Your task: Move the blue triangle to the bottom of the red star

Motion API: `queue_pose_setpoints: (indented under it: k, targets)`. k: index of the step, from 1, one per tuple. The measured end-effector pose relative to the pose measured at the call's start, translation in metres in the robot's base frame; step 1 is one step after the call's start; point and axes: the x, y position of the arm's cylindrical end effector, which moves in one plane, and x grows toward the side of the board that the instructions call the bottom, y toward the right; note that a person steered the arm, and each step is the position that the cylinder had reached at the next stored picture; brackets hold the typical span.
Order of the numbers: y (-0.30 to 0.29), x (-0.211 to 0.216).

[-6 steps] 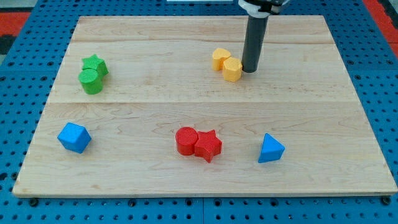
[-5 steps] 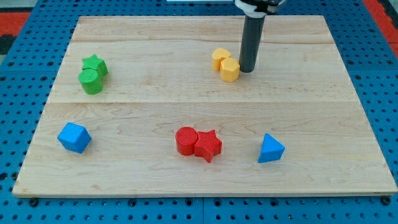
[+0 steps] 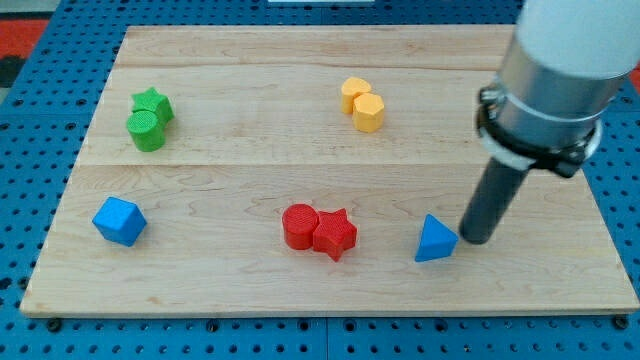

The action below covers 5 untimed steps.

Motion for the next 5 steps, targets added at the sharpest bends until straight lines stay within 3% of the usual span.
queue_pose_setpoints:
  k: [2, 4, 5]
  targets:
    - [-0.106, 0.006]
    - [-0.069, 0.034]
    - [-0.126, 0.033]
